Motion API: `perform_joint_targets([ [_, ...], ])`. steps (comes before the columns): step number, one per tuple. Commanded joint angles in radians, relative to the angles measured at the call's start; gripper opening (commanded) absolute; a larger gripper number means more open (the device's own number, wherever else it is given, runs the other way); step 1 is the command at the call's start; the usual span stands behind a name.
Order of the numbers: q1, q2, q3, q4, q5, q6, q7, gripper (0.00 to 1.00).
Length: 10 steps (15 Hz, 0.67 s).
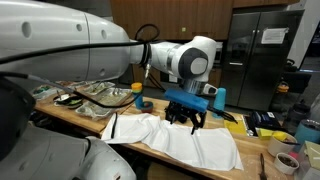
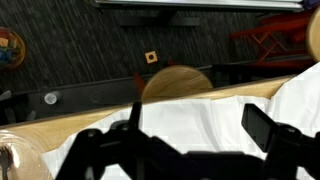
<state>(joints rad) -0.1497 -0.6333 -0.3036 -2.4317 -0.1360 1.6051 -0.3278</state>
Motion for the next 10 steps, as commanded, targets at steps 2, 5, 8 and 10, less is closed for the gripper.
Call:
perform_joint_targets([
  [2, -0.002, 0.006, 0.002, 0.006, -0.003, -0.005, -0.021, 1.00],
  [5, -0.004, 0.019, -0.005, 0.008, 0.007, 0.031, -0.014, 1.00],
  [8, -0.011, 0.032, -0.014, 0.005, 0.013, 0.098, -0.001, 1.00],
  [10, -0.008, 0.047, -0.026, 0.000, 0.019, 0.155, -0.020, 1.00],
])
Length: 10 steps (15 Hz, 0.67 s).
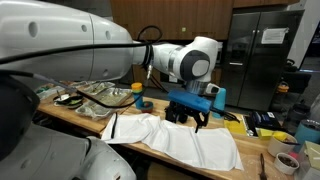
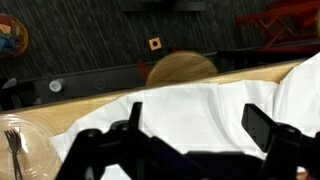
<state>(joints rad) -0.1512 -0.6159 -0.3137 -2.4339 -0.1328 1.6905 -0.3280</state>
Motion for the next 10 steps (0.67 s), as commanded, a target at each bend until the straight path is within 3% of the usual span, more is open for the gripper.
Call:
perform_joint_targets([
  [1, -0.005, 0.042, -0.022, 0.002, 0.022, 0.105, -0.024, 1.00],
  [8, -0.014, 0.190, -0.012, 0.018, 0.031, 0.376, 0.012, 1.00],
  [10, -0.028, 0.266, 0.005, 0.057, 0.017, 0.391, 0.067, 1.00],
])
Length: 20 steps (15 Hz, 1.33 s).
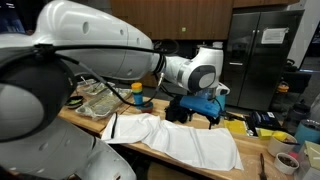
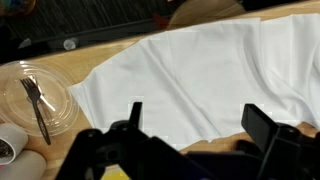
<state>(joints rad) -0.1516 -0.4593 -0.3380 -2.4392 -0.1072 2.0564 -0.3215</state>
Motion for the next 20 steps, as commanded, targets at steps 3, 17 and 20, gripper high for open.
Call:
perform_joint_targets([
  [3, -0.025, 0.081, 0.028, 0.030, 0.008, 0.015, 0.024, 1.00],
  [17, -0.014, 0.198, 0.003, 0.056, 0.161, 0.089, -0.004, 1.00],
  [20, -0.016, 0.256, 0.004, 0.084, 0.180, 0.111, -0.046, 1.00],
])
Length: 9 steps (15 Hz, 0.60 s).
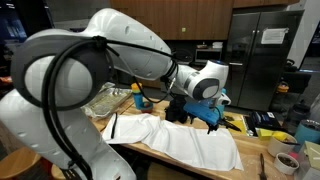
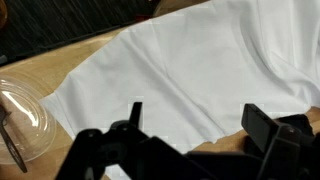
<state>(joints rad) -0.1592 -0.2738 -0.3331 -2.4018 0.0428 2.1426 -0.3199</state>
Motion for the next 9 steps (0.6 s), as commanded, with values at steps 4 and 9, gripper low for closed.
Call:
perform_joint_targets([
  [4, -0.020, 0.138, 0.009, 0.084, 0.011, 0.082, -0.054, 1.00],
  [9, -0.037, 0.197, 0.011, 0.116, 0.008, 0.101, -0.089, 1.00],
])
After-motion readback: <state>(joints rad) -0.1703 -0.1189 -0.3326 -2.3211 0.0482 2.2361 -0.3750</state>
